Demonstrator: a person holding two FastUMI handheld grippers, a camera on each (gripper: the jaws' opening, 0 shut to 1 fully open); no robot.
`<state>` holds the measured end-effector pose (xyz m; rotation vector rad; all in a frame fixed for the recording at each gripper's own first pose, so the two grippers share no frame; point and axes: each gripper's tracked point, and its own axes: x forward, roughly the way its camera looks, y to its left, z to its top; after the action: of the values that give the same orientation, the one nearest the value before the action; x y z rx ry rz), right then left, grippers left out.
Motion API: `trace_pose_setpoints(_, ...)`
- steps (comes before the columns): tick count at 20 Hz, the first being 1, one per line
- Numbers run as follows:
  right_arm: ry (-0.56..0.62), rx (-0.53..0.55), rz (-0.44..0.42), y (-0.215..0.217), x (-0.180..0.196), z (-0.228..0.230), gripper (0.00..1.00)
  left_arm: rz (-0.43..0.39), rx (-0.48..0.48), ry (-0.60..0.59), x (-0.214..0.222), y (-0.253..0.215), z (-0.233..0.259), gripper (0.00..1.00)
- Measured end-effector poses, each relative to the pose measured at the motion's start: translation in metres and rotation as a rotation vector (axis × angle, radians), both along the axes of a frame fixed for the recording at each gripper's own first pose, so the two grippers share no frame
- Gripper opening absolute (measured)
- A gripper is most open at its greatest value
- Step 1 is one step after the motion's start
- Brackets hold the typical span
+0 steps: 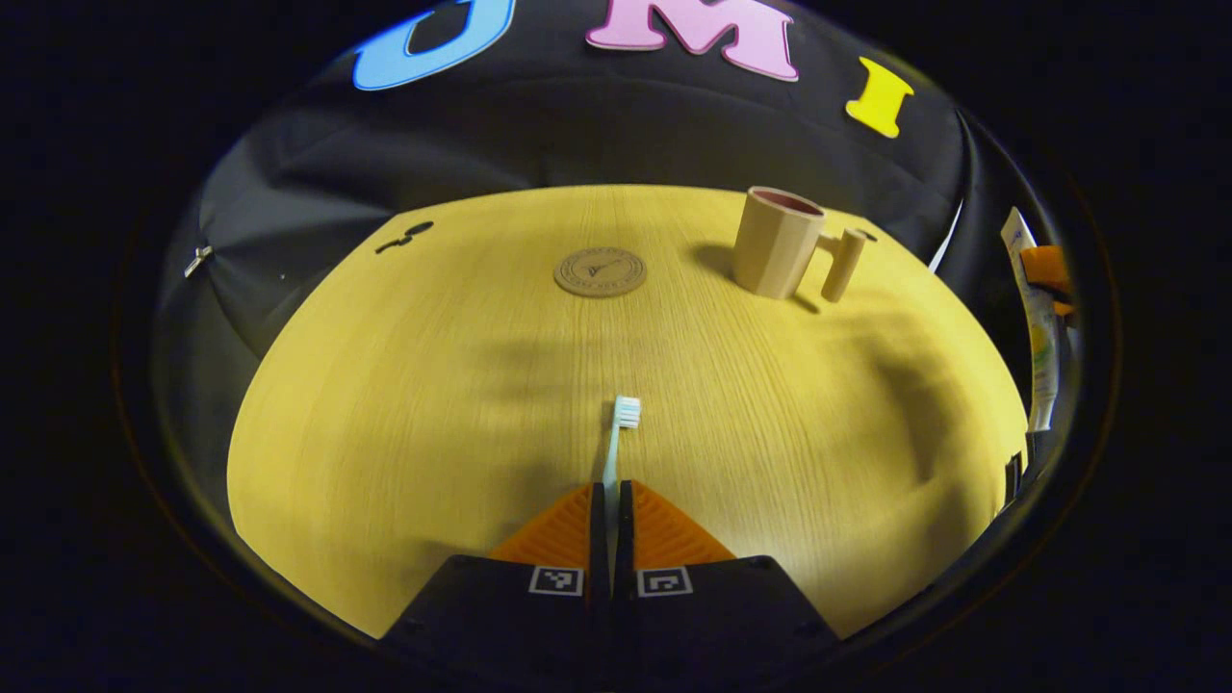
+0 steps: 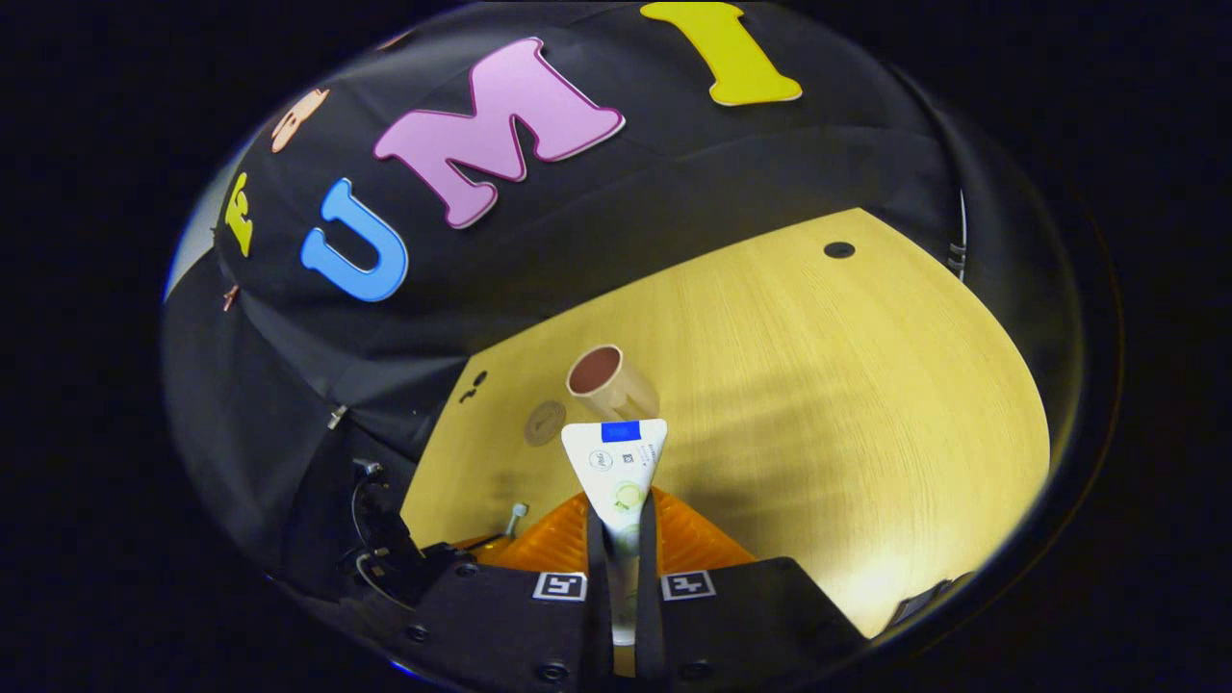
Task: Put the toothbrush and toothpaste on the desktop into the cup, then pick up the cup and place it on the coaster on the desktop.
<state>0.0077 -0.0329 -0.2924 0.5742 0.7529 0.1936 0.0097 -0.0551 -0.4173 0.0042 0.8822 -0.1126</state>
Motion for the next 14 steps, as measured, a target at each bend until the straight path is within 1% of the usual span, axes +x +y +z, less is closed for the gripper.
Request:
trace_pose_setpoints(3,-0.175,0.041,-0.001,0.005,0.043,0.043,0.13,0.045,-0.084,-0.08,0.007,-0.005,0.035,0.06)
trace_pose_setpoints(7,-0.37,0.023,0.029,0.016,0.107,0.083,0.13,0.086,-0.153,-0.152,0.008,-0.01,0.076,0.06)
trace_pose_setpoints(11,-0.467,-0.012,0.067,0.036,0.166,0.083,0.13,0.131,-0.185,-0.176,-0.006,-0.017,0.1,0.06)
trace_pose_setpoints(14,-0.508,-0.047,0.088,0.049,0.202,0.067,0.13,0.164,-0.193,-0.183,-0.022,-0.018,0.111,0.06)
